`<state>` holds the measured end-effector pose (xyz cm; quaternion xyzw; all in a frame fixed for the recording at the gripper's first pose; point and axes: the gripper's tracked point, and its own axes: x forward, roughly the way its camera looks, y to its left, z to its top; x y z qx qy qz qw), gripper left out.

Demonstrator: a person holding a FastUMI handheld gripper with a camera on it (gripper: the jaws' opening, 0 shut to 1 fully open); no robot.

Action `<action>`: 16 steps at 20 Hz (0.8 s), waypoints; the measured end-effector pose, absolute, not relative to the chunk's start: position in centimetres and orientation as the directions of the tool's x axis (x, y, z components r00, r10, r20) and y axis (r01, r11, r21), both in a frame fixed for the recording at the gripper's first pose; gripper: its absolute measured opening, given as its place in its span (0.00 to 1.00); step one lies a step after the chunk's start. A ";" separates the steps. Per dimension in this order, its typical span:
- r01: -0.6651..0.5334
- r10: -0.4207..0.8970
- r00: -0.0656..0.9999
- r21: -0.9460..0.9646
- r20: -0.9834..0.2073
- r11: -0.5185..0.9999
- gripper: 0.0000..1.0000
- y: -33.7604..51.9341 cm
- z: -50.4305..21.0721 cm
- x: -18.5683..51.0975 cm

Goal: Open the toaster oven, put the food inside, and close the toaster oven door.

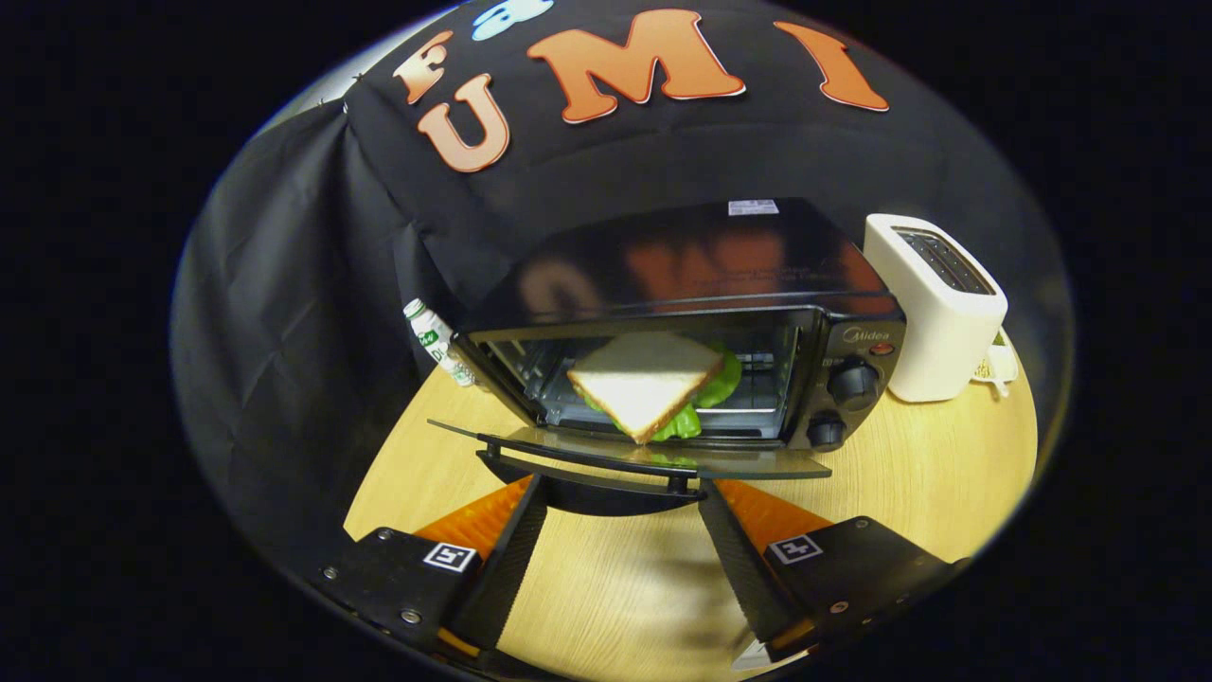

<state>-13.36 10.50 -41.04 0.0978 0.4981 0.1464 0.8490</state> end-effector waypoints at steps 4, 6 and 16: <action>-0.116 0.315 0.517 0.299 -0.796 0.947 0.98 10.4 -40.2 -10.2; -0.114 0.278 0.551 0.259 -0.787 0.959 0.98 9.8 -39.7 -8.6; -0.238 0.263 0.784 0.120 -0.562 0.964 0.95 10.7 -25.2 -3.5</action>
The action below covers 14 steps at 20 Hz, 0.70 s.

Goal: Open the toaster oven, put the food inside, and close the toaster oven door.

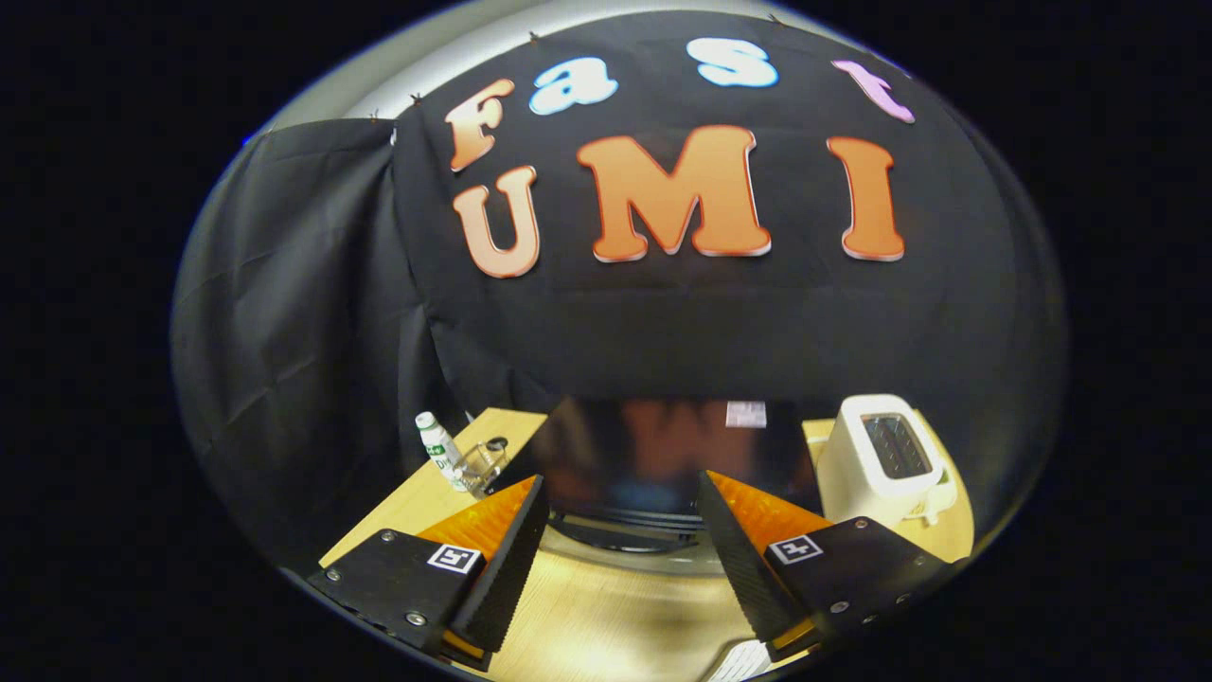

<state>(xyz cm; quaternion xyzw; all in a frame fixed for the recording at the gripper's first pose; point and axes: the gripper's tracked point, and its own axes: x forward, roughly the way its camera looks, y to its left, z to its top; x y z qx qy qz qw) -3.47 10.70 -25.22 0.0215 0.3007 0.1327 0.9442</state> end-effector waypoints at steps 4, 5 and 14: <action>-0.254 0.256 0.885 0.055 -0.388 0.966 0.94 9.7 -16.9 -2.2; -0.251 0.246 0.904 0.031 -0.349 0.967 0.94 9.1 -14.9 -2.0; -0.170 0.169 0.985 -0.066 -0.030 0.983 0.94 6.3 -0.5 -1.6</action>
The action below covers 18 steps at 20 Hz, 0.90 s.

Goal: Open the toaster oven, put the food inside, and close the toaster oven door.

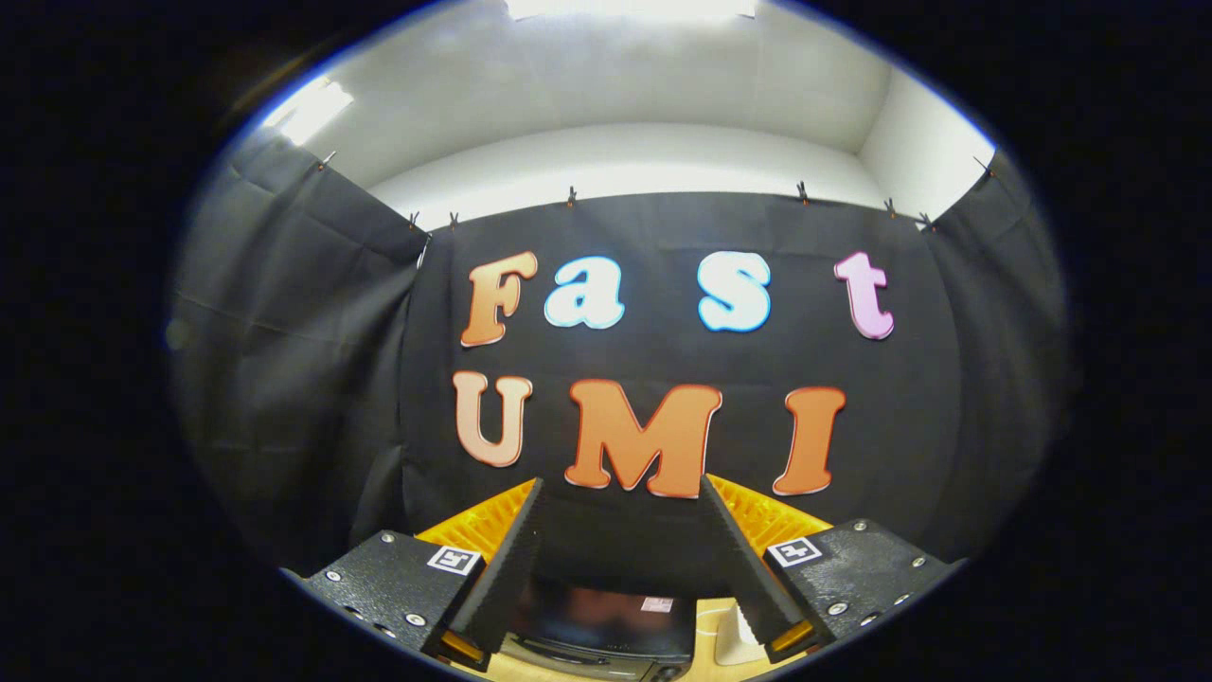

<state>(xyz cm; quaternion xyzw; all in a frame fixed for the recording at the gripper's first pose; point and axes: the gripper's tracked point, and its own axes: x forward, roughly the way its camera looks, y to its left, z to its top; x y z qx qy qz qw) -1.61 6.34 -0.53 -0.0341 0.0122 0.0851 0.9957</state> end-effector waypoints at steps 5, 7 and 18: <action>-0.135 0.139 0.989 -0.101 0.039 0.986 0.96 5.5 2.8 -1.5; -0.124 0.130 0.990 -0.105 0.048 0.987 0.96 5.5 3.3 -1.7; -0.141 0.143 0.989 -0.084 0.026 0.986 0.96 5.5 2.9 -1.6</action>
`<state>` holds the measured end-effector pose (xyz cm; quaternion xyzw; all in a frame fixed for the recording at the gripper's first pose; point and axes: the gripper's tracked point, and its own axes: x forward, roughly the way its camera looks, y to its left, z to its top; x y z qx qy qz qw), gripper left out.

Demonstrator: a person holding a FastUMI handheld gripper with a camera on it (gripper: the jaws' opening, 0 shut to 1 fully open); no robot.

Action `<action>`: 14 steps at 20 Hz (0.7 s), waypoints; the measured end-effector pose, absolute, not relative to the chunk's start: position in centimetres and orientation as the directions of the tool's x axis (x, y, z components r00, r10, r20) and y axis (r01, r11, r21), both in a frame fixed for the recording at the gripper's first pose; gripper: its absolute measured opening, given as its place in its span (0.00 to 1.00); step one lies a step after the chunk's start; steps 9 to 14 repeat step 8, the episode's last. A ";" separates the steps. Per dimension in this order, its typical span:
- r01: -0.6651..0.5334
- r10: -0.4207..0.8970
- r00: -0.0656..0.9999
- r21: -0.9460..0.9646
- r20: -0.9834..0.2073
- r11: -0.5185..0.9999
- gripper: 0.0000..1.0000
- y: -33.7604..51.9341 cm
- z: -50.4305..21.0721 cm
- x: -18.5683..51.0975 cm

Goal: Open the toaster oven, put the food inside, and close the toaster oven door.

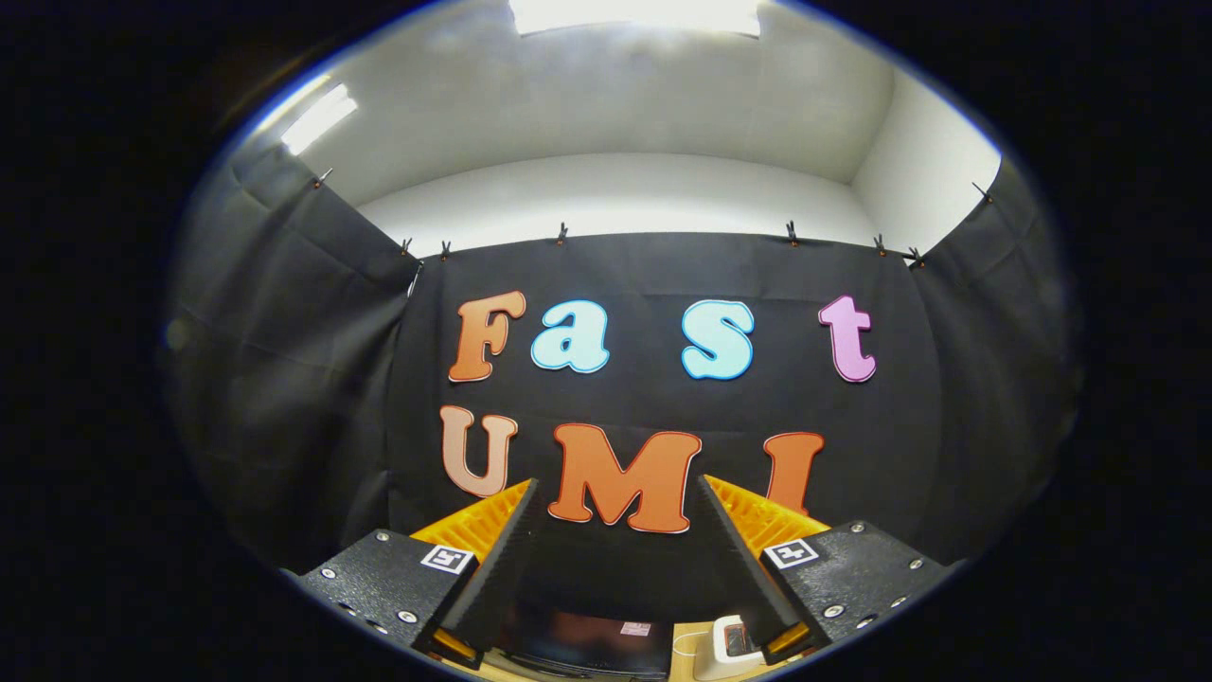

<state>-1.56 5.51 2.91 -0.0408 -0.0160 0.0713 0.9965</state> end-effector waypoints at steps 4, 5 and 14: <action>-0.149 0.149 0.989 -0.094 -0.002 0.984 0.96 5.4 2.1 -1.5; -0.150 0.150 0.989 -0.093 -0.007 0.984 0.96 5.3 1.9 -1.5; -0.149 0.149 0.989 -0.095 -0.010 0.984 0.96 4.7 1.6 -1.6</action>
